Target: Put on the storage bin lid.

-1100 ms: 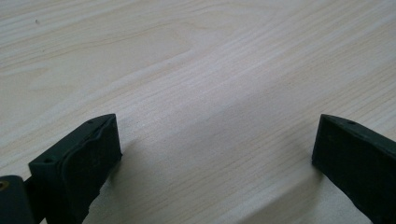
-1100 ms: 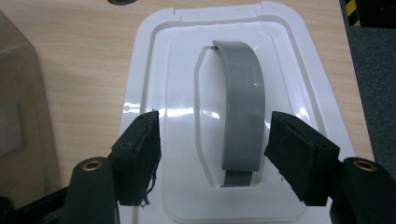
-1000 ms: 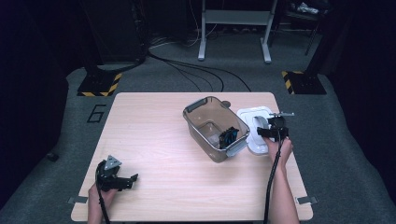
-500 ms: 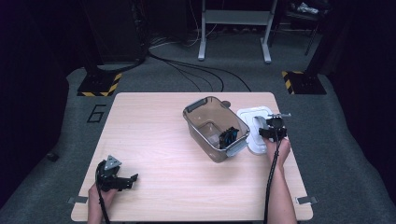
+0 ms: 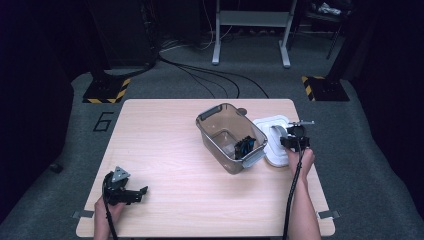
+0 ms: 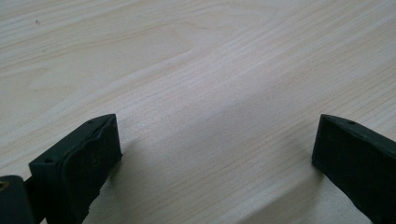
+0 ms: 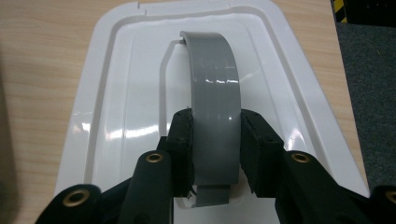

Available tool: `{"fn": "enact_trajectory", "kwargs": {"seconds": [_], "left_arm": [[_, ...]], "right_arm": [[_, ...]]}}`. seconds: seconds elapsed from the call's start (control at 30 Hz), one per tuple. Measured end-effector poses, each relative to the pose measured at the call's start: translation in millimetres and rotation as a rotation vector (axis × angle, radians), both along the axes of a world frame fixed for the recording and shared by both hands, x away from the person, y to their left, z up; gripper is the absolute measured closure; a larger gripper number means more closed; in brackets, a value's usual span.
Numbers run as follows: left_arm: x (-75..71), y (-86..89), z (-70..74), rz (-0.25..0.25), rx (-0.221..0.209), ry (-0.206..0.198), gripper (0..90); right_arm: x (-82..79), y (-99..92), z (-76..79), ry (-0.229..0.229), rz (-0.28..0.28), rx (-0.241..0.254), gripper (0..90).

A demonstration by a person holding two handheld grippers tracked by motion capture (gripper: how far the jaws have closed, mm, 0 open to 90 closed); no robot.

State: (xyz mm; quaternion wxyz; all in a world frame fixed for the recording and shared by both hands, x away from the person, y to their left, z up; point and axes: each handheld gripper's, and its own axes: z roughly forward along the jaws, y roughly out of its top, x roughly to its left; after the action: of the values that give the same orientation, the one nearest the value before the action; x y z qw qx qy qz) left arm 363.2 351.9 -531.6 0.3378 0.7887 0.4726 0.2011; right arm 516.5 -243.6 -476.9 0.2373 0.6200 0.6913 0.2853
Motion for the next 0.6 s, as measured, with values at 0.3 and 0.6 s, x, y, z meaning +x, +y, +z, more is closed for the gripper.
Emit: {"fn": "enact_trajectory", "kwargs": {"seconds": [0.3,0.6], "left_arm": [[0.0,0.0,0.0,0.0,0.0,0.0,1.2],[-0.1,-0.1,0.0,0.001,0.0,0.001,1.2]], "right_arm": [[-9.9,-7.0,16.1,-0.006,0.017,-0.017,67.1],[-17.8,-14.5,33.5,-0.023,0.02,-0.012,67.1]]}}
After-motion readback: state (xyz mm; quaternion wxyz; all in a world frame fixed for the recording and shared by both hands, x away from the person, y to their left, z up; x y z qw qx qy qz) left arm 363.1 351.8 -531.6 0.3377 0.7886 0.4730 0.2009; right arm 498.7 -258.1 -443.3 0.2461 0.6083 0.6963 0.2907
